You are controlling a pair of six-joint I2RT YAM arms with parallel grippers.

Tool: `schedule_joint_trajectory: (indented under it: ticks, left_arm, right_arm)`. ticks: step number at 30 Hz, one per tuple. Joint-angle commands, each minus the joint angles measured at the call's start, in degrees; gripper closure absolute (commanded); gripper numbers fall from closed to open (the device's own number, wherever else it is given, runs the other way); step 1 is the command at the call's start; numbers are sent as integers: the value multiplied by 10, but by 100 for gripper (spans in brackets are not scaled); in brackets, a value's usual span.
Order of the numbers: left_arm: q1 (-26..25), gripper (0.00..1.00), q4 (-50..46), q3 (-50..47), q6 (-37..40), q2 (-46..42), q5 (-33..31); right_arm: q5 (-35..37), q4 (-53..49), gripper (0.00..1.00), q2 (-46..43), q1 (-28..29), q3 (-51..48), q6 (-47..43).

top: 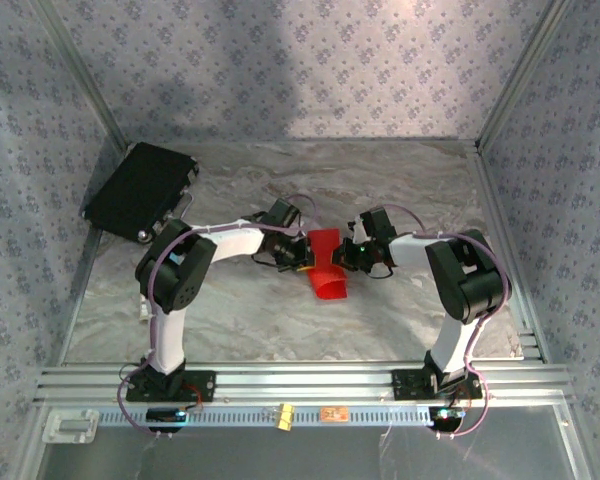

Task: Fold a paper plane with a square sheet of paper (pick it up from the middle)
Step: First fold the square sheet of paper in half at the center of the table.

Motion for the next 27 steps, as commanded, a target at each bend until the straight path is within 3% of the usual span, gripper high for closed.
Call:
schedule_joint_trajectory:
  ticks: [1, 7, 17, 27]
  left_arm:
    - [-14, 100, -13, 21, -30, -24, 28]
    - [-17, 100, 2, 2, -46, -15, 25]
    - [-16, 100, 46, -91, -10, 0, -13]
    - [-10, 98, 39, -72, -23, -71, -8]
  right_arm:
    - [74, -82, 100, 19, -2, -26, 4]
    - [74, -80, 100, 17, -1, -32, 4]
    - [80, -79, 100, 18, -1, -37, 0]
    - [83, -82, 100, 14, -1, -34, 1]
